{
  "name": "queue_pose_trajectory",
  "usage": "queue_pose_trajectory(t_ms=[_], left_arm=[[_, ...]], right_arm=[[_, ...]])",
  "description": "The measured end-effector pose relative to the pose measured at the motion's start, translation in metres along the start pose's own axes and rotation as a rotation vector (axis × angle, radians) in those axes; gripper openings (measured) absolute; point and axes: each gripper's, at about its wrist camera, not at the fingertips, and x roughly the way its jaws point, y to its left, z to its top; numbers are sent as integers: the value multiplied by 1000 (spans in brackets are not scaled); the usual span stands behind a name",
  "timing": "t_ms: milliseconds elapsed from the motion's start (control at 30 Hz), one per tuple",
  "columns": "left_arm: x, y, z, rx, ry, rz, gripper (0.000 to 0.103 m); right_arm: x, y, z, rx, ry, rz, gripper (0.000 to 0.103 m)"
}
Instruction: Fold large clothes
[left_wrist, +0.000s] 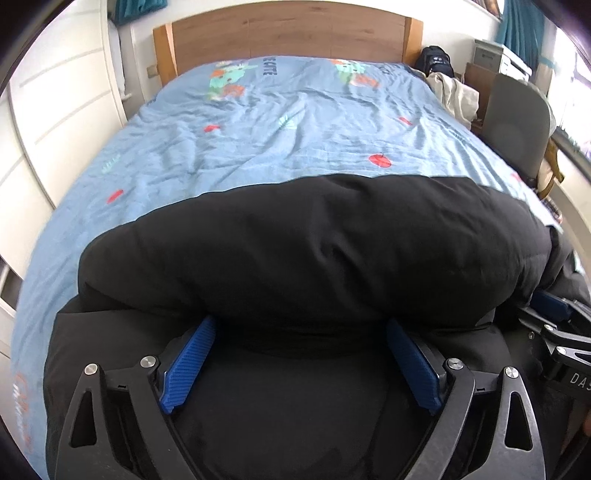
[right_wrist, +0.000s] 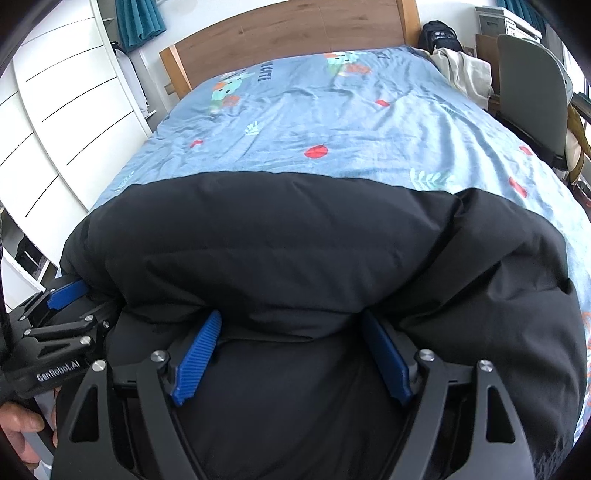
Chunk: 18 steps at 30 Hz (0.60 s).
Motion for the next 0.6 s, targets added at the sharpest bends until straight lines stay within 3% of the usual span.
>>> queue_pose_trajectory(t_ms=[200, 367, 433, 600], left_arm=[[2, 38, 9, -53, 70, 0, 96], [10, 79, 8, -167, 127, 3, 100], [11, 92, 10, -193, 135, 30, 100], [3, 134, 8, -287, 141, 181, 99]], right_arm=[[-10, -33, 7, 47, 26, -40, 79], [-9, -89, 5, 136, 62, -92, 79], [-11, -107, 3, 160, 64, -115, 79], [-18, -144, -3, 218, 85, -239, 79]])
